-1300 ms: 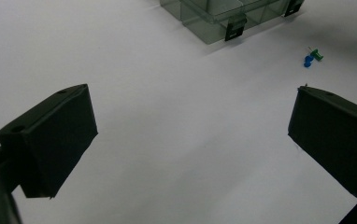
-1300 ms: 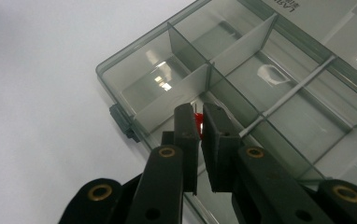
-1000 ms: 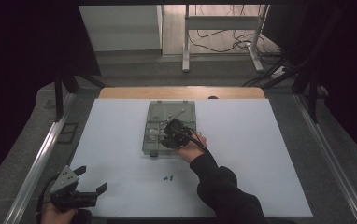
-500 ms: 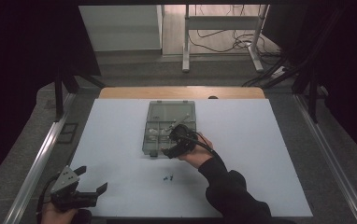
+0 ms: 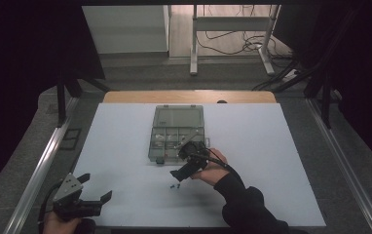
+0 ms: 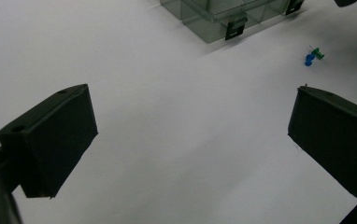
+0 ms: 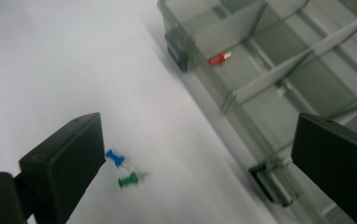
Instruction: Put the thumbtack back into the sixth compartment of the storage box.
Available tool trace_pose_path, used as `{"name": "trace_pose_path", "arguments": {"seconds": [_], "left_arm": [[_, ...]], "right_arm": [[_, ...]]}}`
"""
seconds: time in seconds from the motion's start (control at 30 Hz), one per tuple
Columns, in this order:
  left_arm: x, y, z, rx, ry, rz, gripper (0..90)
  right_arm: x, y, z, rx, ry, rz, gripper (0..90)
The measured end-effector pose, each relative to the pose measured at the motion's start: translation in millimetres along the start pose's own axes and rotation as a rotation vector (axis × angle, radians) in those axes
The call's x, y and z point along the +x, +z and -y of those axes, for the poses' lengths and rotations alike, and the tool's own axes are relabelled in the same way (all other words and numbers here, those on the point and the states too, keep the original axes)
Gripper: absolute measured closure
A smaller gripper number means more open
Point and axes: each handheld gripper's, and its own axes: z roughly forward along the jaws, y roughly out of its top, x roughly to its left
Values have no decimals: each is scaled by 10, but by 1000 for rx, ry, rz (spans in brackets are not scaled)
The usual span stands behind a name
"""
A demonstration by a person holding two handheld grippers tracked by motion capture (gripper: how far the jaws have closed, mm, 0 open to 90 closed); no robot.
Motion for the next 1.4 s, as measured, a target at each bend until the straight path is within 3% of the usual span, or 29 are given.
{"name": "trace_pose_path", "arguments": {"seconds": [0.23, 0.4, 0.5, 0.8, 0.93, 1.4], "left_arm": [[-2, 1, -1, 1, 2, -1, 19], [-3, 0, 0, 0, 2, -1, 20], [-4, 1, -1, 1, 3, -2, 20], [-3, 0, 0, -1, 3, 0, 20], [-2, 0, 0, -1, 2, 0, 20], [-2, 0, 1, -2, 2, 1, 20]], "right_arm": [[68, 23, 102, 57, 8, -10, 59], [124, 46, 167, 69, -5, -12, 209], [141, 75, 208, 79, -20, -51, 323], [198, 211, 256, 102, -56, -123, 512], [227, 243, 258, 93, -91, -122, 563], [276, 313, 274, 112, -143, -93, 687]]}}
